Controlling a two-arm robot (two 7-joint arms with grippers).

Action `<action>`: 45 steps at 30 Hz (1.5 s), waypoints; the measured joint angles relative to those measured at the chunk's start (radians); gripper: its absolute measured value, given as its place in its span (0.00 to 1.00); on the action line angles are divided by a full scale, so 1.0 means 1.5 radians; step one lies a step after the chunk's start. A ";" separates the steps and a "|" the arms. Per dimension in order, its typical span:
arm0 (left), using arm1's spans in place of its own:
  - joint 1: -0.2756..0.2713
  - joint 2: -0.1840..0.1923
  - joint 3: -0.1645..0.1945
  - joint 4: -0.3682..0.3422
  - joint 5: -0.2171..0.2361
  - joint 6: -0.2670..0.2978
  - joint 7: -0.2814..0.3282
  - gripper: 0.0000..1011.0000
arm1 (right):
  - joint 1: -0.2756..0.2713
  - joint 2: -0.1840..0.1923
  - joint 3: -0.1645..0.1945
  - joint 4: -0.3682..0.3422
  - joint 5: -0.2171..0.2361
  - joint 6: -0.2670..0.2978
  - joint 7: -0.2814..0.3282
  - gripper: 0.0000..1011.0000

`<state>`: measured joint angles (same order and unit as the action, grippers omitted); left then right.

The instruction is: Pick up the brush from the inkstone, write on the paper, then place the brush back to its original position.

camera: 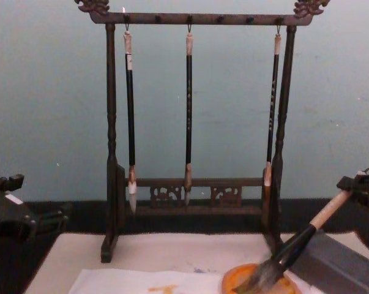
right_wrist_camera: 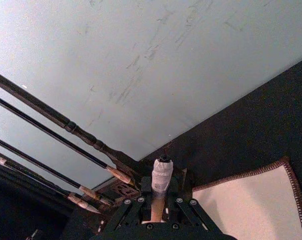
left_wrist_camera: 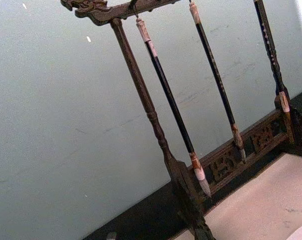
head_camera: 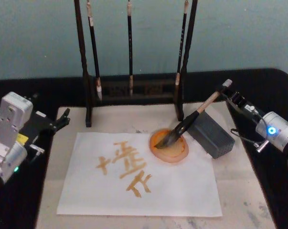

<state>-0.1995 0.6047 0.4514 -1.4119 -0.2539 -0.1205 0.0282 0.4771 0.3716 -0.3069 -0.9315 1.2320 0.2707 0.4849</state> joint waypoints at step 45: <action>0.000 0.000 0.000 0.000 0.000 0.000 0.000 1.00 | 0.036 0.058 -0.077 -0.111 -0.013 -0.042 0.055 0.17</action>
<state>-0.1995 0.6047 0.4514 -1.4120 -0.2539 -0.1205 0.0283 0.5316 0.4593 -0.4221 -1.0973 1.2123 0.2074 0.5680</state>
